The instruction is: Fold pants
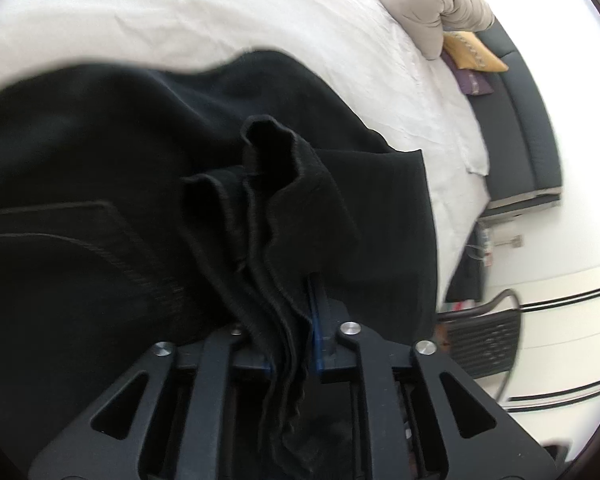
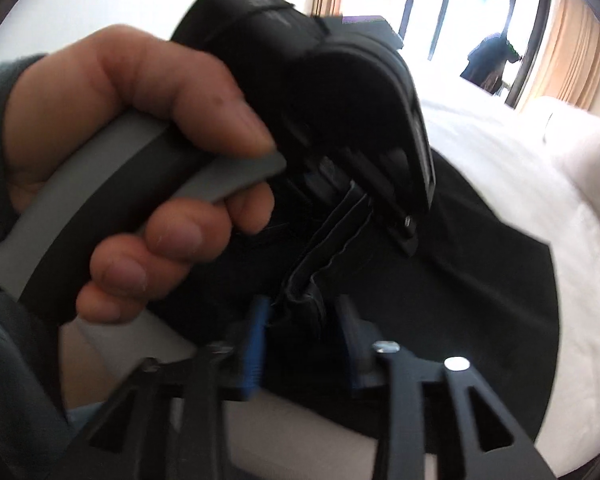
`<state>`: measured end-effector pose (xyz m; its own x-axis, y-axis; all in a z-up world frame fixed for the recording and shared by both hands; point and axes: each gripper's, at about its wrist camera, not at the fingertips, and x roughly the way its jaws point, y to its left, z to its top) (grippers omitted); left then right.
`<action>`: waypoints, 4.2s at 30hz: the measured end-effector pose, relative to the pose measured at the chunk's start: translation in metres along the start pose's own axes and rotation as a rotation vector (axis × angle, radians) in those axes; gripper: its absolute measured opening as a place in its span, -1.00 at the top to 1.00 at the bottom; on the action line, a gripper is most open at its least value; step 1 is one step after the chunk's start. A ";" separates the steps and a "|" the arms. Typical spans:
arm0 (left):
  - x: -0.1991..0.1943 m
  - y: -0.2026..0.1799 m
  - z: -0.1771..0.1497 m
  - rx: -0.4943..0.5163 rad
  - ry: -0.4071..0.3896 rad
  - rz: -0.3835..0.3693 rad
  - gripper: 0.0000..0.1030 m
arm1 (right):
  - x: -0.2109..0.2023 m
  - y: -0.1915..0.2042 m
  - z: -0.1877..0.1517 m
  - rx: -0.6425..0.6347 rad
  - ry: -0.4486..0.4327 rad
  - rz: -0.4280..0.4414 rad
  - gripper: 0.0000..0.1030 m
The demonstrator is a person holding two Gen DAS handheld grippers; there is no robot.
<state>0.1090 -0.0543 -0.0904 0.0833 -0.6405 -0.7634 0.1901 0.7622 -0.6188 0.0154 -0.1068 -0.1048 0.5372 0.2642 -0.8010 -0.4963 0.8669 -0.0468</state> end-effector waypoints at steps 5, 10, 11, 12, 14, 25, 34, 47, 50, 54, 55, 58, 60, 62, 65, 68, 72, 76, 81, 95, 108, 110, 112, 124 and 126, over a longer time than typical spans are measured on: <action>-0.047 0.002 -0.001 0.035 -0.082 0.124 0.55 | -0.035 -0.043 -0.001 0.141 -0.058 0.097 -0.02; -0.061 -0.033 0.000 0.124 -0.143 0.059 0.55 | -0.063 -0.156 0.001 0.430 -0.146 0.063 -0.02; -0.052 -0.042 -0.001 0.153 -0.132 0.039 0.55 | -0.062 -0.184 0.001 0.497 -0.159 0.066 -0.02; -0.043 -0.048 -0.003 0.169 -0.120 0.024 0.55 | -0.058 -0.209 0.001 0.555 -0.170 0.094 -0.02; -0.018 -0.054 -0.008 0.181 -0.076 0.017 0.55 | -0.042 -0.242 0.003 0.652 -0.167 0.164 -0.02; 0.021 -0.032 -0.051 0.206 -0.024 0.005 0.55 | 0.043 -0.297 -0.023 0.867 -0.122 0.260 0.10; 0.006 -0.035 -0.077 0.222 -0.039 0.041 0.55 | -0.018 -0.259 -0.042 0.877 -0.184 0.434 -0.10; 0.020 -0.046 -0.095 0.221 -0.064 0.103 0.55 | -0.016 -0.213 -0.051 0.891 -0.106 0.455 -0.06; 0.020 -0.047 -0.085 0.208 -0.060 0.097 0.55 | -0.001 -0.220 -0.015 0.870 -0.106 0.542 -0.13; 0.020 -0.044 -0.085 0.207 -0.059 0.095 0.55 | 0.051 -0.215 0.022 0.863 0.021 0.664 -0.14; 0.019 -0.042 -0.084 0.207 -0.058 0.094 0.55 | 0.069 -0.210 0.029 0.864 0.072 0.681 -0.14; 0.017 -0.039 -0.083 0.203 -0.055 0.088 0.55 | 0.093 -0.207 0.035 0.863 0.139 0.669 -0.14; 0.018 -0.037 -0.081 0.196 -0.053 0.077 0.55 | 0.098 -0.212 0.039 0.900 0.123 0.680 -0.14; 0.019 -0.035 -0.080 0.192 -0.052 0.071 0.55 | 0.096 -0.215 0.039 0.921 0.134 0.682 -0.14; 0.019 -0.030 -0.079 0.188 -0.053 0.061 0.55 | 0.075 -0.209 0.044 0.860 0.093 0.682 -0.21; 0.019 -0.024 -0.078 0.185 -0.055 0.054 0.55 | 0.068 -0.203 0.024 0.887 0.088 0.703 -0.50; 0.016 -0.022 -0.080 0.195 -0.064 0.061 0.55 | 0.065 -0.206 -0.006 0.905 0.059 0.673 -0.27; -0.001 -0.024 -0.086 0.188 -0.108 0.090 0.55 | 0.038 -0.203 -0.013 0.931 0.021 0.689 -0.31; -0.053 -0.012 -0.103 0.141 -0.230 0.110 0.55 | 0.039 -0.192 -0.048 0.925 0.029 0.634 -0.03; -0.234 0.123 -0.210 -0.331 -0.698 0.200 -0.73 | 0.015 -0.171 -0.024 0.917 -0.015 0.694 -0.66; -0.184 0.183 -0.208 -0.518 -0.599 0.030 -0.73 | 0.042 -0.145 -0.010 0.884 0.061 0.679 -0.51; -0.176 0.191 -0.205 -0.546 -0.594 0.005 -0.73 | 0.037 -0.155 -0.017 0.892 0.053 0.683 -0.51; -0.171 0.200 -0.202 -0.557 -0.613 -0.019 -0.73 | 0.034 -0.160 -0.020 0.889 0.050 0.687 -0.52; -0.151 0.228 -0.192 -0.650 -0.605 -0.118 0.44 | 0.041 -0.158 -0.020 0.886 0.050 0.708 -0.51; -0.149 0.230 -0.191 -0.651 -0.606 -0.119 0.55 | 0.045 -0.156 -0.019 0.873 0.081 0.688 -0.43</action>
<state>-0.0469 0.2343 -0.1538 0.6360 -0.5173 -0.5727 -0.3465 0.4717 -0.8108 0.1046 -0.2382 -0.1452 0.2704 0.8021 -0.5325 -0.0038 0.5540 0.8325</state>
